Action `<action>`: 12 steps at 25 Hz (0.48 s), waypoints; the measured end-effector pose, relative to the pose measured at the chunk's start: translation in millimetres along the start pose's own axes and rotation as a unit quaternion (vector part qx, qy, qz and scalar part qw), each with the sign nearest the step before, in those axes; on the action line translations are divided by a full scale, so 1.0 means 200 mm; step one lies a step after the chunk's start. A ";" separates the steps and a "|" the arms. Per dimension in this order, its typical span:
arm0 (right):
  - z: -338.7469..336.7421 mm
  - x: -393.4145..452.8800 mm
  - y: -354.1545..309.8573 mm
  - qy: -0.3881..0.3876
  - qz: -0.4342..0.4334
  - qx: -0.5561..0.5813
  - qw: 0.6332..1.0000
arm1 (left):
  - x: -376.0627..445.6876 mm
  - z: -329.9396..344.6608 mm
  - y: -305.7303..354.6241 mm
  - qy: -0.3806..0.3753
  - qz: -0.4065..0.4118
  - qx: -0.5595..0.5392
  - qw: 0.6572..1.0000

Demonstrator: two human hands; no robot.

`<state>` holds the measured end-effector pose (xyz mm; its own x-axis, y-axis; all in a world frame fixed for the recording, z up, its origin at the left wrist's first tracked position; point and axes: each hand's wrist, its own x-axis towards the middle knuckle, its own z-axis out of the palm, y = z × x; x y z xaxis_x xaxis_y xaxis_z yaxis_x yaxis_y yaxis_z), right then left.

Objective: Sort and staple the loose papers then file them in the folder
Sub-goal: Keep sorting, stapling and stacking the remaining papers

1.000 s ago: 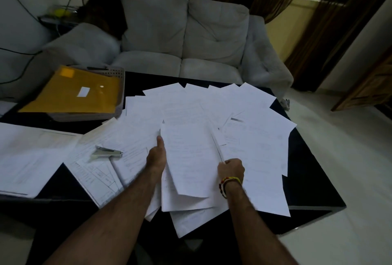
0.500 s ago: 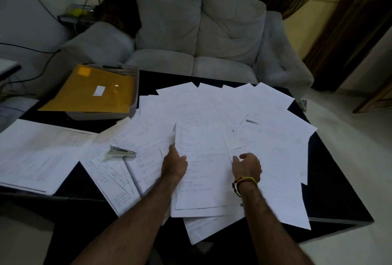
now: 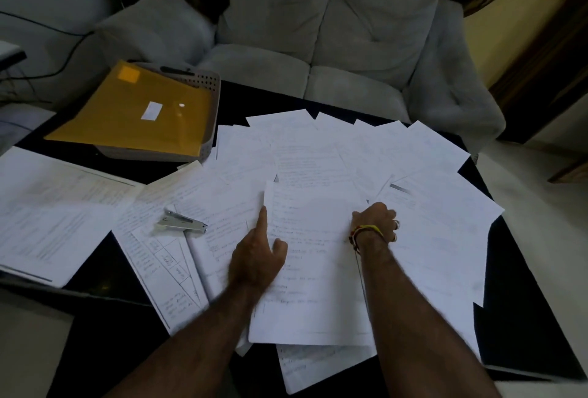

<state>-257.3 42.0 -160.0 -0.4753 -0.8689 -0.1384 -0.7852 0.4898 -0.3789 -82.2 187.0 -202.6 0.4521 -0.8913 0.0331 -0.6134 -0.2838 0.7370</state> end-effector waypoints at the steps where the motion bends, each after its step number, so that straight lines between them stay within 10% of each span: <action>1: 0.00 0.01 -0.01 0.003 0.010 -0.008 1.000 | 0.00 0.01 0.00 0.002 -0.001 0.006 1.000; 12: -0.05 0.05 0.06 0.027 -0.003 0.166 0.986 | 0.00 0.01 0.01 0.019 0.009 0.016 1.000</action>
<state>-275.7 40.9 -156.4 -0.4982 -0.8624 -0.0898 -0.6186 0.4262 -0.6600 -85.4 186.1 -202.7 0.4651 -0.8823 0.0723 -0.6412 -0.2794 0.7147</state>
